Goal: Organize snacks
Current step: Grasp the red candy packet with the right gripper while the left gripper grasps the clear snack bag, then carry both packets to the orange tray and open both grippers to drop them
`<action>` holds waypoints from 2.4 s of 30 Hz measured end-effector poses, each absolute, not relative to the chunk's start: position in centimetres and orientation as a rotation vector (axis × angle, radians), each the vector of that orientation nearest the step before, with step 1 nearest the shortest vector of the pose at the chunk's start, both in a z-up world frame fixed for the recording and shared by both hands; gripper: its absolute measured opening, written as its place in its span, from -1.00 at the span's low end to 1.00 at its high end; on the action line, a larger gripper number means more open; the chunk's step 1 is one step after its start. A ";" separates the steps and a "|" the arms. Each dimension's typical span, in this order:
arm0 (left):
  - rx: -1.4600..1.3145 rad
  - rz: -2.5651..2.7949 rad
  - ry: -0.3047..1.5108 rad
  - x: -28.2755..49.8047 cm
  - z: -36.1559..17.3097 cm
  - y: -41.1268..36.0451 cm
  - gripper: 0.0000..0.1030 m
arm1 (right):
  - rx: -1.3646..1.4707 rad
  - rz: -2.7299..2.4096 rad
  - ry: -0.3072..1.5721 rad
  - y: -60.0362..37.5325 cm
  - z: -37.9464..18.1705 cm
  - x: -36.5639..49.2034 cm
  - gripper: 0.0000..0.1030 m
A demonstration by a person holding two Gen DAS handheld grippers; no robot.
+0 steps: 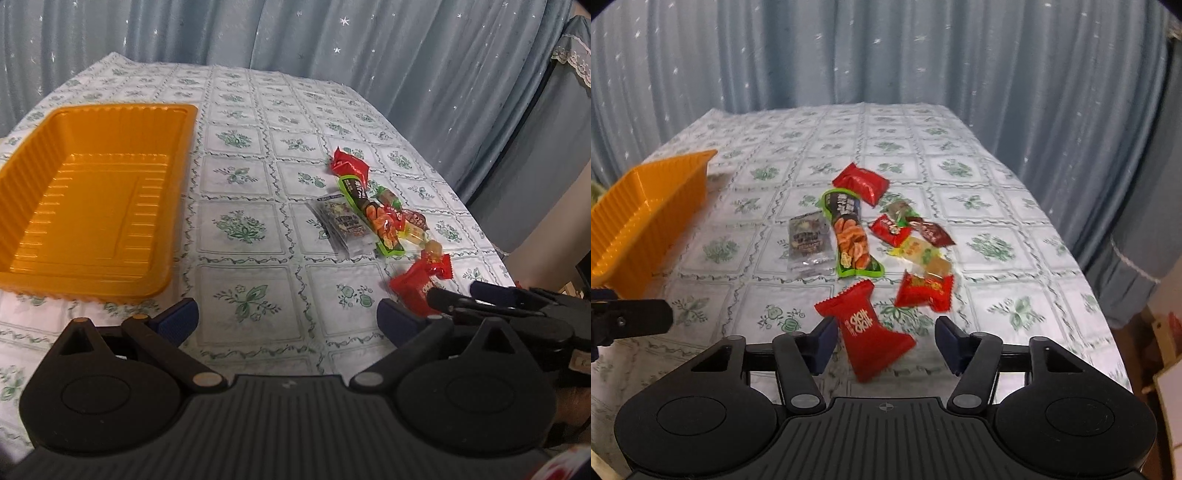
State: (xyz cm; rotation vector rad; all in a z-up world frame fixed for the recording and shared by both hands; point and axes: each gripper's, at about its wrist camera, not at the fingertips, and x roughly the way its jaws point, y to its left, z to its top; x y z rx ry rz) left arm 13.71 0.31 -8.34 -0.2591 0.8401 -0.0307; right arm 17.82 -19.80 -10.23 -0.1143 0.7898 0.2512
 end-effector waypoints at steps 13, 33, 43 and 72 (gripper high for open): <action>-0.254 -0.063 0.839 15.4 -9.4 -0.7 0.94 | -0.259 0.349 0.843 -17.6 -13.1 20.1 -0.41; -0.264 -0.089 0.792 23.9 -11.4 -4.7 0.09 | 0.064 0.181 0.800 -22.9 -10.3 21.2 -0.47; -0.228 -0.080 0.813 27.3 -12.6 -5.7 0.03 | 0.090 0.127 0.796 -23.2 -10.7 22.5 -0.47; -0.088 -0.096 0.823 20.9 -11.4 -4.6 -0.35 | 0.132 0.153 0.808 -22.1 -9.8 20.2 -0.47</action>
